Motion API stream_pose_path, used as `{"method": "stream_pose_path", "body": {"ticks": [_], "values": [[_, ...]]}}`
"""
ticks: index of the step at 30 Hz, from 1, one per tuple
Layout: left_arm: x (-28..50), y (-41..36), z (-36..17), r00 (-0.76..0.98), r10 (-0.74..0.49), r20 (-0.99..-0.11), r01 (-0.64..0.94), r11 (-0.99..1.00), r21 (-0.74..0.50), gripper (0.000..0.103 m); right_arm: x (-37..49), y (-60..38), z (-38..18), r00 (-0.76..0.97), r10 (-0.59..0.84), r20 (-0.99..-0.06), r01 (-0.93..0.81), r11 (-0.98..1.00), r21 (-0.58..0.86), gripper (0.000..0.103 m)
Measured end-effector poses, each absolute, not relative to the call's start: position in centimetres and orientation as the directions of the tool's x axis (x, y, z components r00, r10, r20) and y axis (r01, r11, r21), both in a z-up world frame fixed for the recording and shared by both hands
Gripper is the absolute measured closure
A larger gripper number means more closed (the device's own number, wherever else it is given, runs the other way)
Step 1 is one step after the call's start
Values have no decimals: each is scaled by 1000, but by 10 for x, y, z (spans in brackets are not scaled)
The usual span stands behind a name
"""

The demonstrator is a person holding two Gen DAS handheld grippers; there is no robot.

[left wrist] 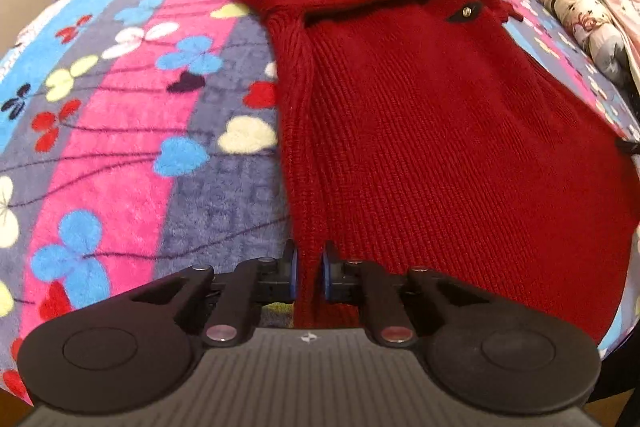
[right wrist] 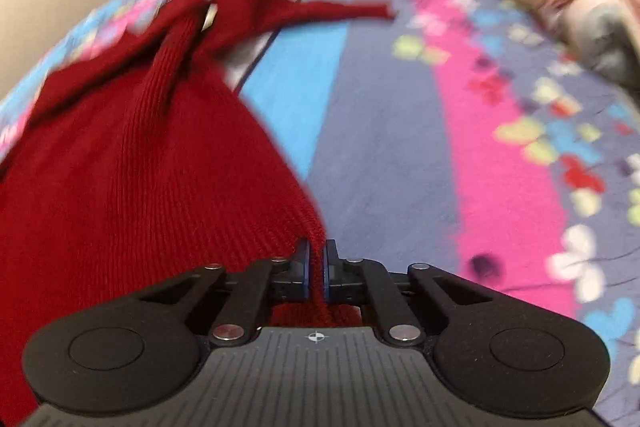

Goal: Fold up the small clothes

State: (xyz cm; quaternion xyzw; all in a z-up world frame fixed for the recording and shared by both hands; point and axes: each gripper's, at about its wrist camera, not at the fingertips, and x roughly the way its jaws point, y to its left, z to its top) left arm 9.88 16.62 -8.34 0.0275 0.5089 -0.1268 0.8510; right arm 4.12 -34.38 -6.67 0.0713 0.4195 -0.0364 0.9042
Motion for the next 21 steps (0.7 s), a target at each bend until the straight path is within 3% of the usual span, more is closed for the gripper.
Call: {"method": "stream_pose_path", "body": {"ticks": [3,6,8,9,11,14,18,21], "values": [[97,168,-80,459,-191,-868,237,968,-88,91,25,-367,-47,685,-3,-729,207,960,190,98],[100,165,-89,431,-133,-892,238,971,-30,90,33,-367,-72,575,-9,-818,210,968,137,98],[101,164,-90,430,-112,-896,230,973,-11,81,43,-357,-90,485,5,-875,168,981,99,96],[101,166,-89,437,-102,-894,216,976,-6,72,45,-352,-92,473,-20,-881,165,984,66,94],[99,168,-82,474,-93,-876,197,980,2,68,49,-344,-87,504,-69,-861,167,986,19,79],[94,168,-65,556,-125,-821,209,978,-7,68,41,-339,-67,627,-89,-774,169,985,24,76],[90,163,-53,601,-206,-772,259,964,-55,68,32,-333,-48,729,25,-684,93,986,136,67],[93,154,-58,565,-225,-794,307,950,-50,68,39,-322,-59,671,157,-724,5,976,216,59]]}}
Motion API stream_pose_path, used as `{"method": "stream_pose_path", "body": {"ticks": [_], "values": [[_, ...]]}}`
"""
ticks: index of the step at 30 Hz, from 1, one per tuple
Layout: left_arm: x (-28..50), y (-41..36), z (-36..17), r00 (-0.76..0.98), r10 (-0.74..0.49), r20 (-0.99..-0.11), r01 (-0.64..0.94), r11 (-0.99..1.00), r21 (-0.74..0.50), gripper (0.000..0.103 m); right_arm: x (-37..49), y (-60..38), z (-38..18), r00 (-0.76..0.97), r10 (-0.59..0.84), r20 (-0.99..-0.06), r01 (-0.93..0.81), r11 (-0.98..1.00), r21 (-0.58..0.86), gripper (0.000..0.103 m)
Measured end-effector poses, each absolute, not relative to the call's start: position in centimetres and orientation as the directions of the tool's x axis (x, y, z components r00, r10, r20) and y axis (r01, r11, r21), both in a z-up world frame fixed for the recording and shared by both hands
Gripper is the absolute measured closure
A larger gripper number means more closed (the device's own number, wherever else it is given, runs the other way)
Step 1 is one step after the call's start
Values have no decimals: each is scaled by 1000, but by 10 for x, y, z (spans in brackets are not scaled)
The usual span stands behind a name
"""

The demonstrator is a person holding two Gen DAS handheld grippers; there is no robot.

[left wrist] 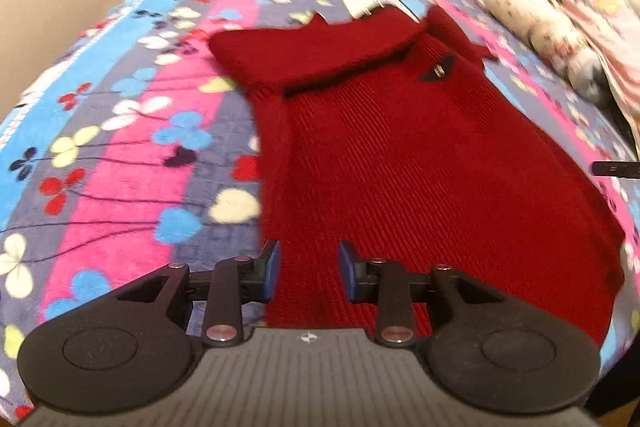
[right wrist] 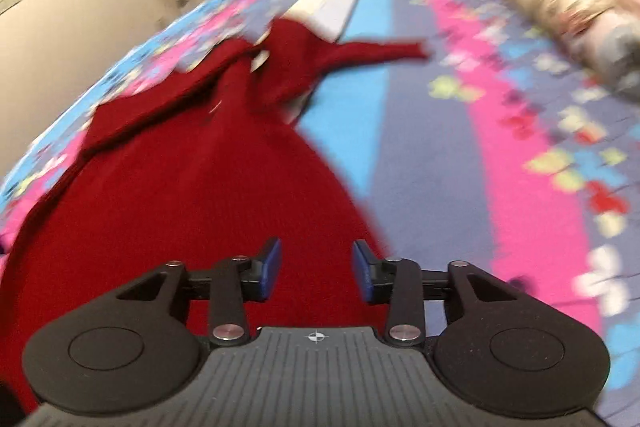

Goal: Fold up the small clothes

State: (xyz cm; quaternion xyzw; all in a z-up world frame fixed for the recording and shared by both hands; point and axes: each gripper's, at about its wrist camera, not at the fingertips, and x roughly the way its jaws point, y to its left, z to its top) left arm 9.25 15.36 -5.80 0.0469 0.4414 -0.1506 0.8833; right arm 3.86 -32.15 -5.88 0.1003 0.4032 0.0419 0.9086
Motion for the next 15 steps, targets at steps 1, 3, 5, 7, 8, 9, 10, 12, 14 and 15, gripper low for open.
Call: {"method": "stream_pose_path", "body": {"ticks": [1,3,5,7,8,9,10,12,14,15], "values": [[95,149,-64,537,-212,-817,319,947,-36,68,44,-316,-66,630,166,-759,-13,979,203,57],[100,141,-82,477,-122,-870,318,947,41,67,55,-305,-90,500,109,-859,-29,994,109,56],[103,139,-90,466,-36,-884,307,944,123,60,59,-295,-96,484,70,-872,-42,998,57,53],[105,143,-84,479,-53,-876,281,955,95,59,60,-292,-83,531,87,-843,-46,996,74,53],[105,146,-82,487,-64,-871,268,960,79,59,60,-292,-79,548,99,-831,-46,995,88,53],[105,148,-79,498,-69,-865,263,962,75,59,60,-290,-75,568,116,-815,-51,993,106,53],[106,147,-76,510,-68,-857,260,963,78,59,59,-290,-73,576,128,-807,-58,992,116,53],[108,145,-76,517,-65,-854,256,963,82,59,61,-288,-75,566,131,-814,-69,991,112,53],[111,146,-81,498,-27,-867,242,964,109,59,68,-286,-84,527,105,-843,-71,994,80,53],[113,148,-87,482,3,-876,229,965,130,57,70,-284,-88,506,85,-858,-69,996,57,53]]}}
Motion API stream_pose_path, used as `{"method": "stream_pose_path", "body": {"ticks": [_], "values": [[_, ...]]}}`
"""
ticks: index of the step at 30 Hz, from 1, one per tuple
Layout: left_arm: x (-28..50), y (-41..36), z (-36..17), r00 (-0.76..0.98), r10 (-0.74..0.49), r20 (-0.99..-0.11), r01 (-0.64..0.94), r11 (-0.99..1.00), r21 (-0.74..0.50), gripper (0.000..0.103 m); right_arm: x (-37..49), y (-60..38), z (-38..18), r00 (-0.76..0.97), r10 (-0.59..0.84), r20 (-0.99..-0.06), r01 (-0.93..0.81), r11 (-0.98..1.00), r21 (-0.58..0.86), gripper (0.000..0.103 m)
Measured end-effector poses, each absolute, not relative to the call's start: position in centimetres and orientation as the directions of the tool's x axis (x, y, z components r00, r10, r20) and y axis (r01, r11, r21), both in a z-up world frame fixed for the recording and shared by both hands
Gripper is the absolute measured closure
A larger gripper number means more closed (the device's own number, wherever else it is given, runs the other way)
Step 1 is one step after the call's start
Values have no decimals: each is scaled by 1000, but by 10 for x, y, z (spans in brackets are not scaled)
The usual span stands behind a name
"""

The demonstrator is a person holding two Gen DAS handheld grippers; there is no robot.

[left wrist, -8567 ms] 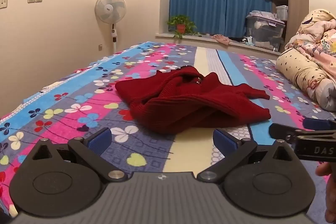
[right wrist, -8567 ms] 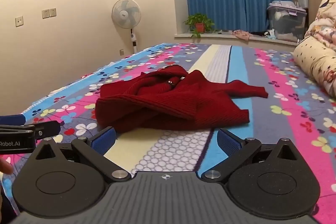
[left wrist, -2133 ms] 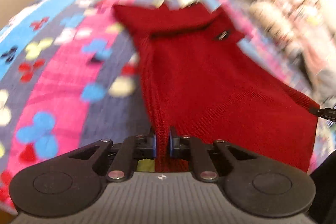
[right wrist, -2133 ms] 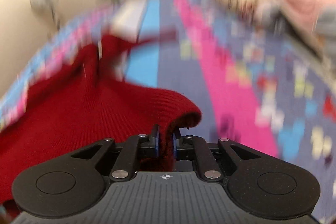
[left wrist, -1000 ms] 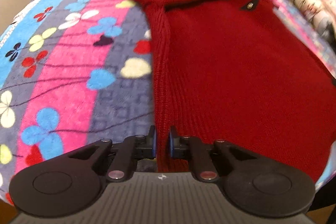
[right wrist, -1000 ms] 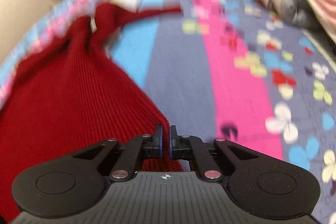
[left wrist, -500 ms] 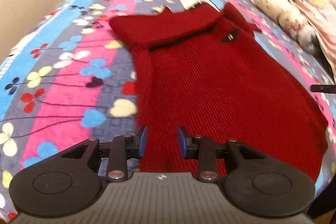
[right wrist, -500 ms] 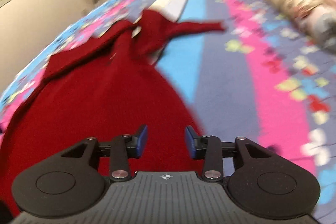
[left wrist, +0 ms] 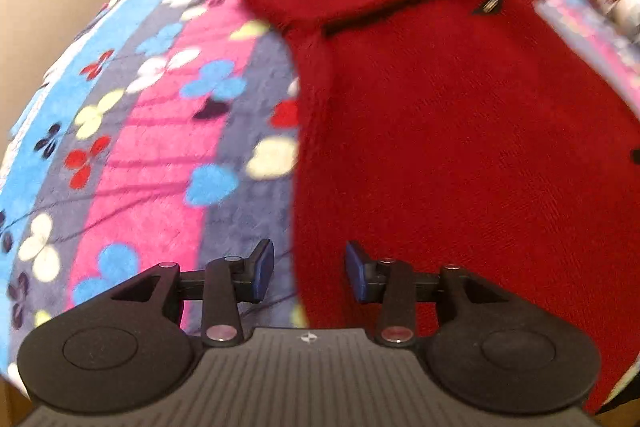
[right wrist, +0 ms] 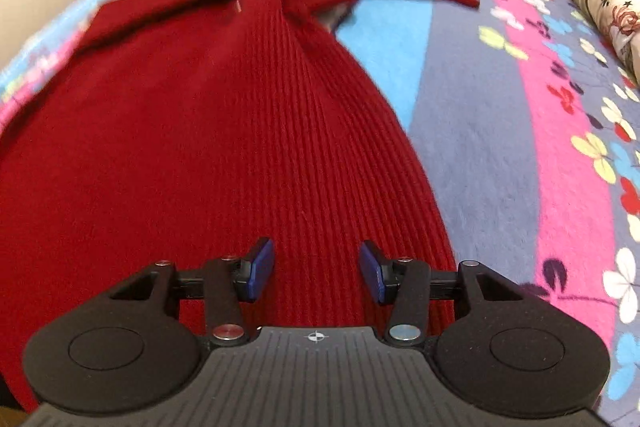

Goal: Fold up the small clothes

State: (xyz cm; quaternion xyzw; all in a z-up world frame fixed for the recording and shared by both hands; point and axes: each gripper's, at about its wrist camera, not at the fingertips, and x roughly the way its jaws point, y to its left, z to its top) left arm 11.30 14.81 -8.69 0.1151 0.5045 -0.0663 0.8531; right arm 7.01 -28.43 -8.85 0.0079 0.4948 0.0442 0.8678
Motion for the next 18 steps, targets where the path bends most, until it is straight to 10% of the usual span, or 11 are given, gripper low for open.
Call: {"method": "stream_pose_path", "body": {"ticks": [6,18], "values": [[117,155,-83,493,25,-870,156,981,117,50,70,-286,-85,533,72,-843,-49,997,54,53],[106,142,-28,808,133,-574,17,969,247,36,65,-296,-45,717,142,-683,-50,987,152,60]]}}
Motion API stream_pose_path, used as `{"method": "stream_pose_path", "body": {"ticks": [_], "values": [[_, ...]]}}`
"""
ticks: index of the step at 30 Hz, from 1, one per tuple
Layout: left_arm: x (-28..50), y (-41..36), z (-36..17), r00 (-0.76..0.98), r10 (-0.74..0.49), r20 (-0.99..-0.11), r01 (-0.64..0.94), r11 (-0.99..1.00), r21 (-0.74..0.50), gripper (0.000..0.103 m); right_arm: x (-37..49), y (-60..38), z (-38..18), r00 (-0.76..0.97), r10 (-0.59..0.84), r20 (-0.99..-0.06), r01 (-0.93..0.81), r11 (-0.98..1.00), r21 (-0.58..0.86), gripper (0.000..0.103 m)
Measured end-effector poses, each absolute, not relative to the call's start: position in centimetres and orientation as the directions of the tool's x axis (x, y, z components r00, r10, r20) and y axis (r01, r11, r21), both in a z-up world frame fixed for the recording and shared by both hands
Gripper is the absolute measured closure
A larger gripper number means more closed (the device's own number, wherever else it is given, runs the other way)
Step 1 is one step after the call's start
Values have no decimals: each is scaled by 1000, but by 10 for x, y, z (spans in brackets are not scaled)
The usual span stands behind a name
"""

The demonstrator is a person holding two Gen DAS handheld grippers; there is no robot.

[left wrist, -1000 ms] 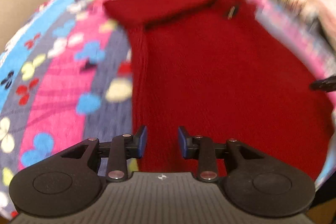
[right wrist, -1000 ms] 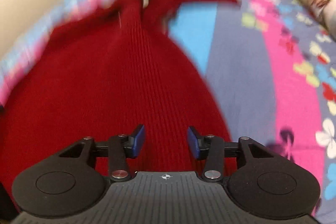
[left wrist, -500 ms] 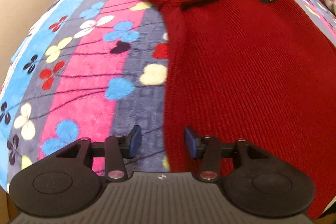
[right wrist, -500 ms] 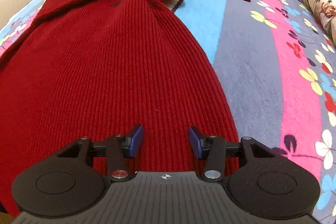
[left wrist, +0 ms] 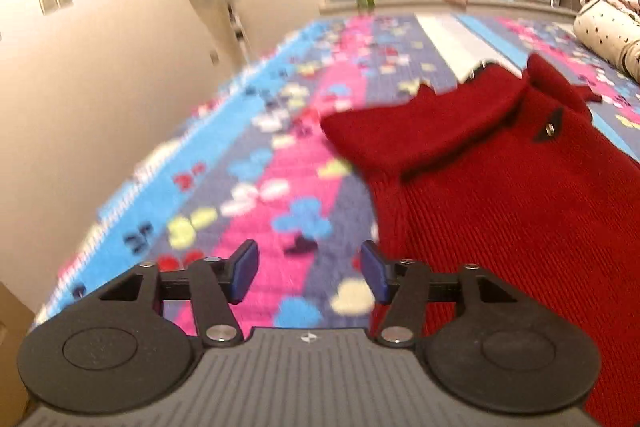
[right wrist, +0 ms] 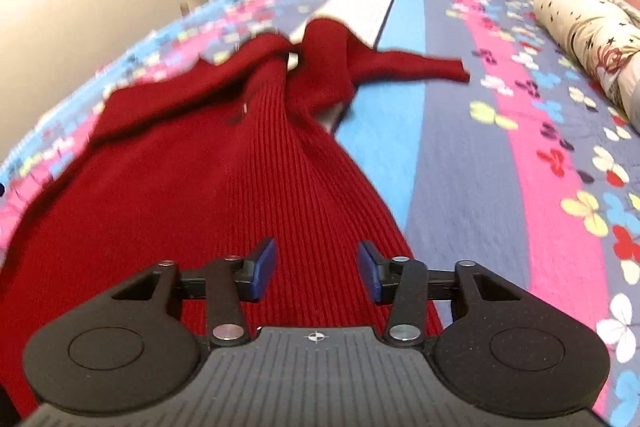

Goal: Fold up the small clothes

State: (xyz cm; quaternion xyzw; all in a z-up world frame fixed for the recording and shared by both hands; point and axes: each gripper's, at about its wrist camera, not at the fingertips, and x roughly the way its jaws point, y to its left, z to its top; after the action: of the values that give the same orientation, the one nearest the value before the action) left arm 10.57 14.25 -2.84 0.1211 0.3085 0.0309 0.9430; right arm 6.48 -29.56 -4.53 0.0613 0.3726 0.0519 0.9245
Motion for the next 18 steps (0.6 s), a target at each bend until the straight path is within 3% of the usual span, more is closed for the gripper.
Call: {"method": "stream_pose_path", "body": {"ticks": [4,9,13,14,15,16,18], "values": [[117,130,-15,836,145,-529,-5,966,258,20,69,-303,-36,765,141,-629,-25,982,190,62],[147,98,-7,849,148,-508,-13,965,260,9,78,-308,-36,757,87,-648,9,990,144,62],[183,66,-2,847,127,-517,12,966,257,10,81,-314,-34,751,79,-656,10,991,131,62],[192,58,-2,850,118,-514,21,966,256,14,82,-314,-33,751,72,-656,11,993,122,62],[201,49,-2,852,113,-511,27,965,259,30,82,-315,-32,752,68,-656,12,993,117,62],[213,39,-4,850,105,-517,39,965,259,54,83,-316,-30,752,70,-655,11,993,118,62],[236,24,-10,830,73,-552,72,969,236,87,84,-318,-29,749,83,-657,6,991,132,65]]}}
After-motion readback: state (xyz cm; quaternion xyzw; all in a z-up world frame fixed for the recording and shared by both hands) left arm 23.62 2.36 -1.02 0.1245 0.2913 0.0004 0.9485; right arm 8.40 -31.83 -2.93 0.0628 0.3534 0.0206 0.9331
